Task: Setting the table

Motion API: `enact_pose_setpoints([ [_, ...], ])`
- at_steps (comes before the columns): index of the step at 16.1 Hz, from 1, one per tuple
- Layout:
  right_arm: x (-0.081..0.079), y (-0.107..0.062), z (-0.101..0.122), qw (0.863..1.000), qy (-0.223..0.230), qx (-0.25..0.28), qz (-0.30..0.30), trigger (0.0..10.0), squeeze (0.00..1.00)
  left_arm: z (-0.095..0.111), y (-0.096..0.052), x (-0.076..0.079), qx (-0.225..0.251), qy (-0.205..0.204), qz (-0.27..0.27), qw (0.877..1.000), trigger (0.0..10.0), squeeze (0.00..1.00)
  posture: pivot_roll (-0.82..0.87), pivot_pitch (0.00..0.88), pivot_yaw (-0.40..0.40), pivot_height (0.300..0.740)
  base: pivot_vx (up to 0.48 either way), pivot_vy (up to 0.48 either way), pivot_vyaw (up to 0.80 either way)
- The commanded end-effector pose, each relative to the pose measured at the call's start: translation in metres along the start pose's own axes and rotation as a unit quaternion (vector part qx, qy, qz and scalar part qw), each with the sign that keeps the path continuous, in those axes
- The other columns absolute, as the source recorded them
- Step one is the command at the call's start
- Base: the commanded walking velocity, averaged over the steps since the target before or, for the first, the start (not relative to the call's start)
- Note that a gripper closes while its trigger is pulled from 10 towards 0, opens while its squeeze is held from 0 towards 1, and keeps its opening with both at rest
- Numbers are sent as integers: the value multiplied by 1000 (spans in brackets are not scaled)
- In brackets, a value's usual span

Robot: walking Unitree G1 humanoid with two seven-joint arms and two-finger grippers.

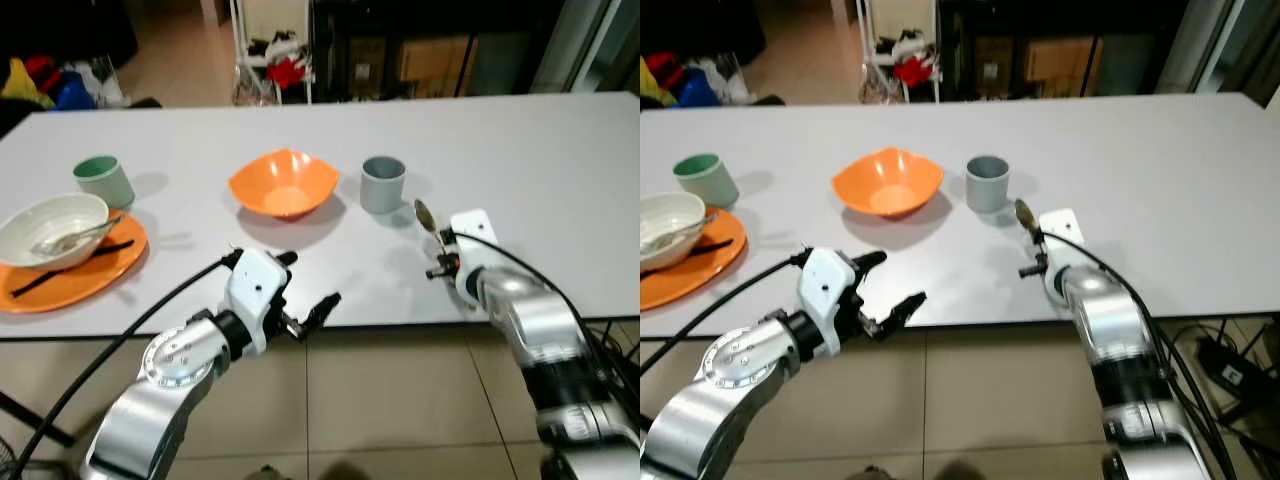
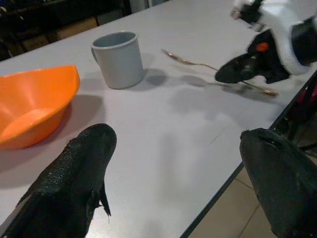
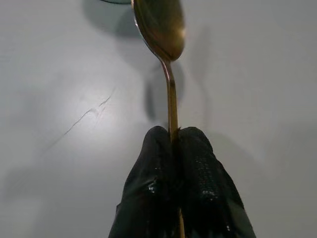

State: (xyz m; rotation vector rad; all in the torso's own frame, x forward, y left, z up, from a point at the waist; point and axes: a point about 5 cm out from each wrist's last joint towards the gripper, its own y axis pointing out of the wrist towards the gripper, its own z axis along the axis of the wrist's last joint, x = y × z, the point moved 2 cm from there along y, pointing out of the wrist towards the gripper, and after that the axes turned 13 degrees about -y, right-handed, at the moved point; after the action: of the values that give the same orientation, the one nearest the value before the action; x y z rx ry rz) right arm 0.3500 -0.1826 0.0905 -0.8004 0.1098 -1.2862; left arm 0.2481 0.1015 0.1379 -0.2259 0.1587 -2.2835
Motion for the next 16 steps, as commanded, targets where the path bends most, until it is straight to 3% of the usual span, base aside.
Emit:
enact_pose_setpoints([
  [1,-1,5,4,1000,12,5,5,10000,0,3,-1,3,-2,8,-10,1000,10000,0,90,0,63,740,0,0,0],
  [10,-6,24,16,999,40,-7,3,10000,0,1,-4,3,-8,13,-11,1000,10000,0,103,0,55,740,0,0,0],
  [11,-8,24,16,999,49,-7,8,10000,1000,1,-4,3,-7,14,-12,1000,10000,0,109,0,50,740,0,0,0],
  [14,-11,23,20,998,63,4,12,10000,1000,2,-4,2,-4,14,-10,1000,10000,0,114,0,49,740,0,0,0],
  [16,-11,14,29,997,73,29,8,10000,1000,6,-5,0,10,4,-2,1000,10000,0,116,0,48,740,0,0,0],
])
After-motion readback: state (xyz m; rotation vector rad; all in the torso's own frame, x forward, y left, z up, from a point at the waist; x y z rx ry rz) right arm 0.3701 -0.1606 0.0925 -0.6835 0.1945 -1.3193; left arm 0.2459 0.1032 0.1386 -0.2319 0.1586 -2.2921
